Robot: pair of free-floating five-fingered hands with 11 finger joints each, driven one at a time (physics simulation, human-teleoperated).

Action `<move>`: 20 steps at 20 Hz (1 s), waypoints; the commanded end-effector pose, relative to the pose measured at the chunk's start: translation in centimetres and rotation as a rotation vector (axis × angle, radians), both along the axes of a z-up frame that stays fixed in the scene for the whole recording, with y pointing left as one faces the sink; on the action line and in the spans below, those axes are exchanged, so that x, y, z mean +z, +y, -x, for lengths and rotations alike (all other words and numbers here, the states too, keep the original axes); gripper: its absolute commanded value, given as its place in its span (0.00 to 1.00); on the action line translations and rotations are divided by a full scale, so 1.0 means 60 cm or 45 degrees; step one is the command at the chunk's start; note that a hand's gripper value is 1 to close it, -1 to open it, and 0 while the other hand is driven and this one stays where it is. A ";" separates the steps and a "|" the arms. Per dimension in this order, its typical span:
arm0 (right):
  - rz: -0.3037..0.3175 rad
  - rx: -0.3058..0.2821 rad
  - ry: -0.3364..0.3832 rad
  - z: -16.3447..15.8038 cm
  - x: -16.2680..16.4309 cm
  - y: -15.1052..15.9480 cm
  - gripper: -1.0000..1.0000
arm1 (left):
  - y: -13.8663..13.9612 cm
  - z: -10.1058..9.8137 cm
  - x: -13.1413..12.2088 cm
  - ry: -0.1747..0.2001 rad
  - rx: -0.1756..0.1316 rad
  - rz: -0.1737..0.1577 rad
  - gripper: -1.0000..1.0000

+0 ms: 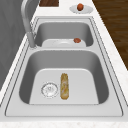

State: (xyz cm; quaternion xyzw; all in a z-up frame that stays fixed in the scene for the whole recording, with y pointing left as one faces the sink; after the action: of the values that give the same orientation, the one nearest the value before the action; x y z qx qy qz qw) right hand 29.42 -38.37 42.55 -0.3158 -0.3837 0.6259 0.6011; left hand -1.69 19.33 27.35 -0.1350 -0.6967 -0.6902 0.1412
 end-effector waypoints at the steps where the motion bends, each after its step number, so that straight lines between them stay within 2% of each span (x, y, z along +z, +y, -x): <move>1: -0.009 0.000 -0.084 -0.039 -0.034 -0.039 1.00 | 0.000 0.000 0.000 0.000 0.000 0.000 0.50; 6: -0.004 0.014 -0.151 -0.081 -0.069 -0.078 1.00 | 0.000 0.000 0.000 0.000 0.000 0.000 0.50; 14: 0.006 0.003 -0.210 -0.142 -0.142 -0.142 1.00 | 0.000 0.000 0.000 0.000 0.000 0.000 0.50; 20: 0.010 0.023 -0.200 -0.174 -0.212 -0.172 1.00 | 0.000 0.000 0.000 0.000 0.000 0.000 0.50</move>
State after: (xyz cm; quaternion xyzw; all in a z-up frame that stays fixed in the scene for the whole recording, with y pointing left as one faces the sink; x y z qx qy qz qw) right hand 38.95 -47.95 31.69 -0.3652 -0.4239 0.6018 0.5699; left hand -1.69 19.33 27.35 -0.1350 -0.6967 -0.6902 0.1412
